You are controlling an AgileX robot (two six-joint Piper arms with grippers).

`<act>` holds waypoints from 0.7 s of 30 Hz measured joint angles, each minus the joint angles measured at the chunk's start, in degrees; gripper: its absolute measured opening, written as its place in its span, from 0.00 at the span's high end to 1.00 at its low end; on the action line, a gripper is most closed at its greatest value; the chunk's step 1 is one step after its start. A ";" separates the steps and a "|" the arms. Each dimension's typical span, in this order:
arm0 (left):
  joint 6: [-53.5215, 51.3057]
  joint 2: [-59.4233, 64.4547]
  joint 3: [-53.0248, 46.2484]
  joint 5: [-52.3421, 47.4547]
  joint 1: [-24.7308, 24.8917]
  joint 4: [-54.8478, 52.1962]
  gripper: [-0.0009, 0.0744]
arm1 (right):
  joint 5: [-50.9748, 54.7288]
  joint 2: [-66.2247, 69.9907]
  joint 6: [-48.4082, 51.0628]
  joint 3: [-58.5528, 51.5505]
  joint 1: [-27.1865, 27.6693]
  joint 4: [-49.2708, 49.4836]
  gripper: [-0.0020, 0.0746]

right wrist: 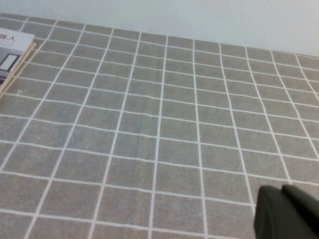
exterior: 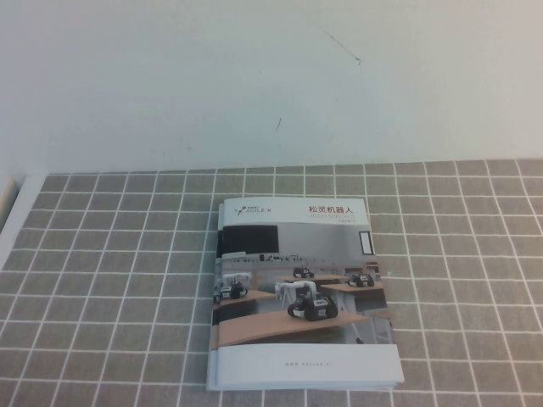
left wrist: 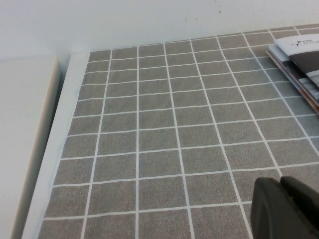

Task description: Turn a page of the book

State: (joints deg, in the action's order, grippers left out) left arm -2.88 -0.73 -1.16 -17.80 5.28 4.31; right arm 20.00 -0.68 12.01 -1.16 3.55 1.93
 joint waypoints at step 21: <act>-1.27 0.00 0.09 -0.26 0.00 -0.34 0.99 | 0.00 0.00 0.00 0.00 0.00 0.00 0.98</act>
State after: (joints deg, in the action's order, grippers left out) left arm -4.15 -0.73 -1.07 -18.06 5.28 3.96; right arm 20.00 -0.68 12.01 -1.16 3.55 1.93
